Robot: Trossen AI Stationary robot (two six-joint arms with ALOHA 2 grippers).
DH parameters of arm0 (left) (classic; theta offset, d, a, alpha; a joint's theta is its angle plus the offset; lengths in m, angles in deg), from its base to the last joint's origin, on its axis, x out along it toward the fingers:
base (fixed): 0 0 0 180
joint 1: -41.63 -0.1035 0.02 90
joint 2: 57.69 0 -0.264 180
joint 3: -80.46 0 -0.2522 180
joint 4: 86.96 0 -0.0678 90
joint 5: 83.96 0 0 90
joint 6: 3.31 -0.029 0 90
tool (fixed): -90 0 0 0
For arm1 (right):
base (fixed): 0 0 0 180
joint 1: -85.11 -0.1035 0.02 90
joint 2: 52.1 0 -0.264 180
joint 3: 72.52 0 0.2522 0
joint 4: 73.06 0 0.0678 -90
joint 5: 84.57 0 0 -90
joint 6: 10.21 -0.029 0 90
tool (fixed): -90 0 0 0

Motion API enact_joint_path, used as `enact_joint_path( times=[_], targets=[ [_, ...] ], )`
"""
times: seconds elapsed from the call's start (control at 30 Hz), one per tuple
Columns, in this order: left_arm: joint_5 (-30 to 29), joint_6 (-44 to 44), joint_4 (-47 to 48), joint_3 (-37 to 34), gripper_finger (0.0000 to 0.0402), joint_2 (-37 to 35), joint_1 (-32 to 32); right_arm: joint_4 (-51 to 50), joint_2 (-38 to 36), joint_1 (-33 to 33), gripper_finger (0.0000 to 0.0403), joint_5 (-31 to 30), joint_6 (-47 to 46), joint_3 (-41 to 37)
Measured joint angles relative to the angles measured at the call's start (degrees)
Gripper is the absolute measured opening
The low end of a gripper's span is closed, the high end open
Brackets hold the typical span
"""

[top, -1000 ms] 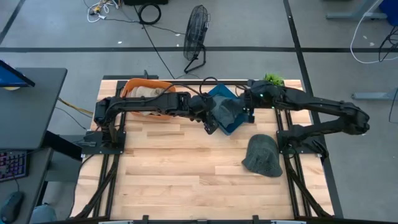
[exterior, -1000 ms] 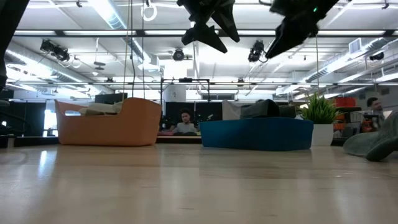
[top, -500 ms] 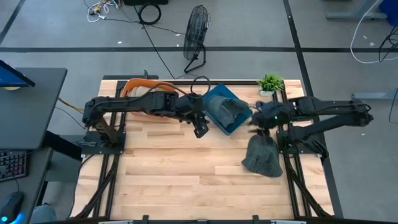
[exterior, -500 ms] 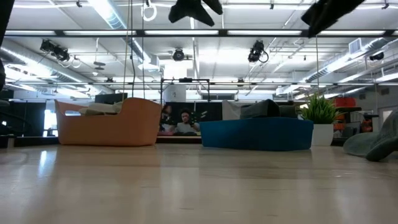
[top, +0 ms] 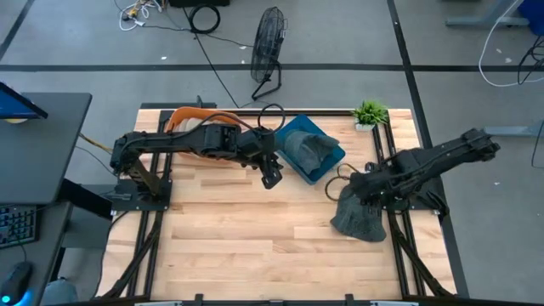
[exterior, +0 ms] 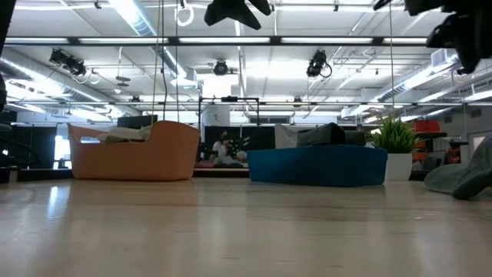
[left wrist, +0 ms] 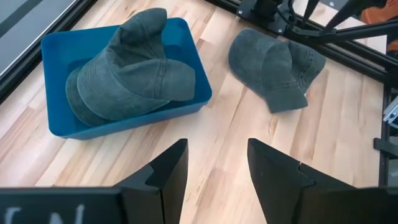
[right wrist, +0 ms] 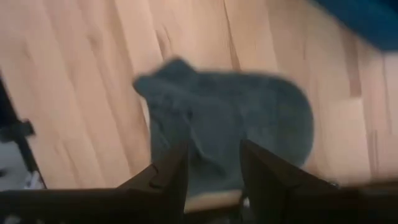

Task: Pick & Place hat
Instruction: Put the gray cap into the blue bin

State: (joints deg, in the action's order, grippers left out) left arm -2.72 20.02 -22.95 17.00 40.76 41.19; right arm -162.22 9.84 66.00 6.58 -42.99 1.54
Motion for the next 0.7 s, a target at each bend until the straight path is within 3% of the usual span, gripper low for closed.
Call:
enact_joint_path(
  times=[0.27, 0.7],
  targets=[
    [-0.02, -0.02, 0.24, 0.00, 0.0170, 0.00, 0.00, -3.01, 8.19, -3.03, 0.0157, 1.66, -0.75, -0.02],
    [-0.01, 0.00, 0.83, 0.00, 0.0170, 0.00, 0.48, 4.24, 22.26, -3.26, 0.0251, 0.93, 10.54, -1.36]
  ],
)
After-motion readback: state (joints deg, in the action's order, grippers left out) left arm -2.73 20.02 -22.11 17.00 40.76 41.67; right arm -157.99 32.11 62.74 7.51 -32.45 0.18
